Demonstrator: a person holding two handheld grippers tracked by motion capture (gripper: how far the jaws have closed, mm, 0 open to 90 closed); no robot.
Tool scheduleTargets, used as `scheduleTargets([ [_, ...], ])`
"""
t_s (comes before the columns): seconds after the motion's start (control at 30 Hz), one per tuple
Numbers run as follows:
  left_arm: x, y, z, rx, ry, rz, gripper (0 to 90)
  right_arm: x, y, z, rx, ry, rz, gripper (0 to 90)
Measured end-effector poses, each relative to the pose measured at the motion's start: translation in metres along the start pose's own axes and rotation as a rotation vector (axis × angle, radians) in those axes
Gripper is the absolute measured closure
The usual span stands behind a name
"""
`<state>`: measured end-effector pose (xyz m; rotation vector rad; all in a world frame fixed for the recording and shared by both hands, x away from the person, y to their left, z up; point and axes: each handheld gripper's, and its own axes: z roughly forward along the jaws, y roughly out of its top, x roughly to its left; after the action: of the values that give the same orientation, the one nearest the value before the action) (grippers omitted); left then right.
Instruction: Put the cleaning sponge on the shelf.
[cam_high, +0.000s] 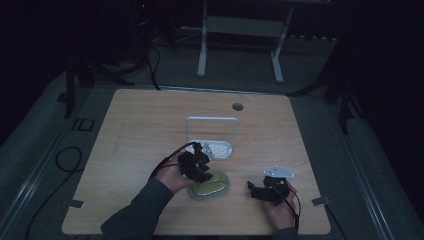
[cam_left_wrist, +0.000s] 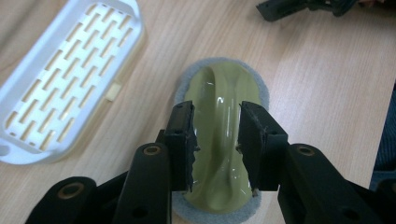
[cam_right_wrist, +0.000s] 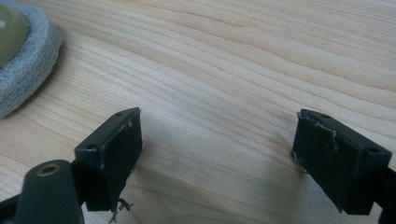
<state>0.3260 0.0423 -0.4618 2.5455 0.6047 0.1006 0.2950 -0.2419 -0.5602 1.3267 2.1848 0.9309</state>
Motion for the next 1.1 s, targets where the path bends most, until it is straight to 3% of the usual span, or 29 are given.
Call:
scheduleTargets([
  [0.43, -0.003, 0.013, 0.009, 0.093, -0.019, 0.024, 65.0, 0.0, 0.0, 0.0, -0.001, 0.0, 0.0, 15.3],
  [0.77, -0.005, 0.021, 0.016, 0.165, -0.007, 0.06, 62.3, 0.0, 0.0, 0.0, -0.001, 0.0, 0.0, 15.3],
  [1.1, -0.004, 0.024, 0.022, 0.219, -0.009, 0.064, 62.8, 0.0, 0.0, 0.0, -0.001, 0.0, 0.001, 15.3],
])
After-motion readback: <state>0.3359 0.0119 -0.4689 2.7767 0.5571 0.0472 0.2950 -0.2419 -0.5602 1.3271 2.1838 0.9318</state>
